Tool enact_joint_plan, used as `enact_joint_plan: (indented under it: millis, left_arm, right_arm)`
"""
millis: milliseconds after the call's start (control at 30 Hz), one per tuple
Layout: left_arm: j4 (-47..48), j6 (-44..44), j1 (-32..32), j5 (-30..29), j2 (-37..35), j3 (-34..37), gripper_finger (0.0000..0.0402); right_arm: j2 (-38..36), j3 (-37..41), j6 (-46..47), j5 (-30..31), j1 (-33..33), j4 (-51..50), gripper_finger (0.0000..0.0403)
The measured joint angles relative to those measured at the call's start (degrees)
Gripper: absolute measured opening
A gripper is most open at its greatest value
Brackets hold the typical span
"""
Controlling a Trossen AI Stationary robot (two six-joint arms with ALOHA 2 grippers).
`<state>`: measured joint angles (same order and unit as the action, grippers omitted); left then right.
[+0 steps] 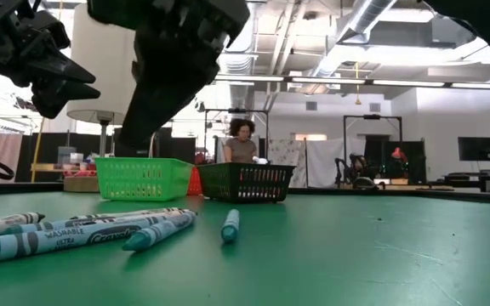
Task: Sort crayons
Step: Put the black crayon into the black bin
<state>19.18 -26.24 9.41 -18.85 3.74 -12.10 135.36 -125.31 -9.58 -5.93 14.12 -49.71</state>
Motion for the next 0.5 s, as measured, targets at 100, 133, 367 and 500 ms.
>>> enact_joint_plan:
  millis: [100, 133, 367, 500]
  left_arm:
    - [0.3, 0.0, 0.0, 0.0, 0.0, 0.0, 0.0137]
    - [0.6, 0.0, 0.0, 0.0, 0.0, 0.0, 0.0137]
    - [1.2, 0.0, 0.0, 0.0, 0.0, 0.0, 0.0137]
    - [1.2, 0.0, 0.0, 0.0, 0.0, 0.0, 0.0137]
  right_arm:
    - [1.7, 0.1, 0.0, 0.0, 0.7, -1.1, 0.0097]
    - [2.2, 0.1, 0.0, 0.0, 0.9, -1.1, 0.0097]
    - [3.9, 0.1, -0.1, 0.0, 1.2, -1.4, 0.0097]
    - [4.4, 0.0, -0.1, 0.2, 1.1, -0.8, 0.0097]
